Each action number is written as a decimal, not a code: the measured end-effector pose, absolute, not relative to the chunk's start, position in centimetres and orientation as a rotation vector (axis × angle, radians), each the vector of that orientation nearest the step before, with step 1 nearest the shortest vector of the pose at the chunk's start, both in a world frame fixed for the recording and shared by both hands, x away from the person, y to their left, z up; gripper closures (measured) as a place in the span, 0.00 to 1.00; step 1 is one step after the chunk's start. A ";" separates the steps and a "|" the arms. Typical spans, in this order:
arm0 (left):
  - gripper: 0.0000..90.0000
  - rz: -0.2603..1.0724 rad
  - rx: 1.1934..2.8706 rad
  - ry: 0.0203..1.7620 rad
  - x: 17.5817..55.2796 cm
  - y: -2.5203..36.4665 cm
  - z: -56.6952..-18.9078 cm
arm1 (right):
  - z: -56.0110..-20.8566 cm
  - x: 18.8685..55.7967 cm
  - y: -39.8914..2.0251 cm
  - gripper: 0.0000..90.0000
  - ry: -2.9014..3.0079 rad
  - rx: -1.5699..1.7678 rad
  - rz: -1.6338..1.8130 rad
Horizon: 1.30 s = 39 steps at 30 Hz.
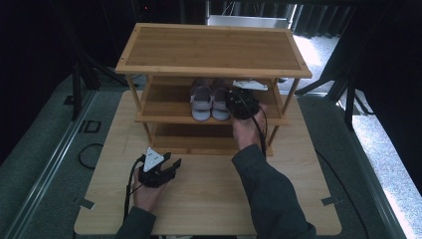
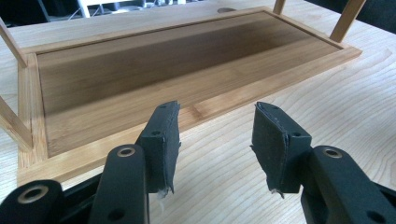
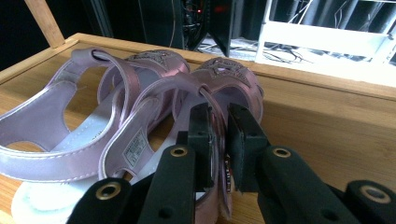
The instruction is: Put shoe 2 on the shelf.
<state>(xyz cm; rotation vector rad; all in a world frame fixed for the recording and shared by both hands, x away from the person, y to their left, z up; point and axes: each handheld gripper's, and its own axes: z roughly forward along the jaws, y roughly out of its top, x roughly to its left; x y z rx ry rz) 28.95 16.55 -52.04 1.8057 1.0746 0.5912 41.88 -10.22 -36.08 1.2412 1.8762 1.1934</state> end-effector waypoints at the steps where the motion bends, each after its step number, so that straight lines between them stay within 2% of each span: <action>1: 0.58 0.590 1.811 1.074 29.0 16.5 -52.1 | -36.1 42.0 -10.4 0.88 1.883 1.239 1.201; 9: 0.58 0.593 1.813 1.072 29.0 16.4 -52.1 | -36.4 42.0 -10.8 0.83 1.891 1.230 1.232; 13: 0.58 0.592 1.813 1.073 29.0 16.5 -52.1 | -36.4 42.1 -11.0 0.71 1.890 1.232 1.263; 18: 0.58 0.588 1.811 1.076 29.0 16.5 -52.1 | -36.7 41.6 -11.6 0.61 1.860 1.234 1.327; 39: 0.58 0.595 1.808 1.075 29.0 16.6 -52.1 | -36.6 41.0 -12.3 0.56 1.793 1.207 1.454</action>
